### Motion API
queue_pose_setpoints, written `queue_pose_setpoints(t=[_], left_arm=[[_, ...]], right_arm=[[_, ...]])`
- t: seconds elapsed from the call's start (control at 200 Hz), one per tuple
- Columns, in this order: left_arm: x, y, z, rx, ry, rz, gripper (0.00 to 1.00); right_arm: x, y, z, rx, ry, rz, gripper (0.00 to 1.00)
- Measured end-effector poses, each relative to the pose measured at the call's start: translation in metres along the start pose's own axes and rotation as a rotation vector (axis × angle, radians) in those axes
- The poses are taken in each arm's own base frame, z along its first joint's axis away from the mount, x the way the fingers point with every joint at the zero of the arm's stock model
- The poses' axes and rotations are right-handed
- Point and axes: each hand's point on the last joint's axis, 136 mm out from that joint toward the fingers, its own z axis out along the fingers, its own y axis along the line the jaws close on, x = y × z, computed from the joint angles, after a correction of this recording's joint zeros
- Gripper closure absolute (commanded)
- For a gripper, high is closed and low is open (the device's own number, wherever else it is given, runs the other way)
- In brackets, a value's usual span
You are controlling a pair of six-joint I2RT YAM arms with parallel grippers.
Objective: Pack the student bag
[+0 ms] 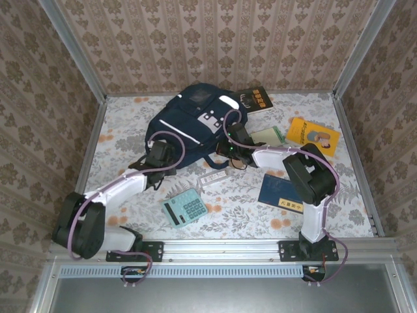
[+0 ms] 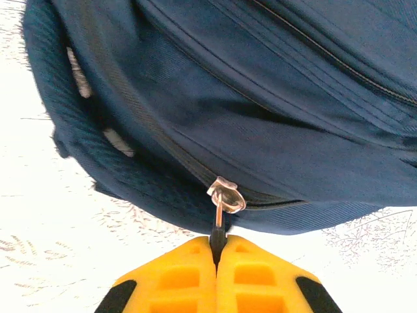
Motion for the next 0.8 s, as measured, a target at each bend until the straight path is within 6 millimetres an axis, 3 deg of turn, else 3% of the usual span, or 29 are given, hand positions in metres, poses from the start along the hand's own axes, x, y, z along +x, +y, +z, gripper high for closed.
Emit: queue_pose_setpoints(t=[0.24,0.32,0.355,0.54,0.65,0.8], left_arm=[[-0.009,0.019,-0.021,0.016,-0.059,-0.067,1.00],[-0.010,0.015,-0.026,0.049,-0.066,-0.071,1.00],[-0.009,0.013,-0.026,0.064,-0.065,-0.070,1.00],[0.007,-0.006,-0.029,0.105,-0.039,0.010,1.00],[0.013,-0.018,-0.032,0.133,-0.031,0.050,1.00],[0.012,-0.021,-0.036,0.148,-0.038,0.057,1.00]], right_arm=[[-0.005,0.003,-0.006,-0.009,-0.006,-0.019,1.00],[-0.007,-0.002,-0.007,0.002,-0.004,-0.019,0.66],[-0.009,-0.004,-0.007,0.007,-0.010,-0.019,0.58],[-0.035,-0.016,-0.020,0.031,-0.076,0.000,0.46],[-0.034,0.001,-0.039,-0.007,-0.094,-0.008,0.41],[-0.007,0.041,-0.061,-0.091,-0.072,-0.031,0.42]])
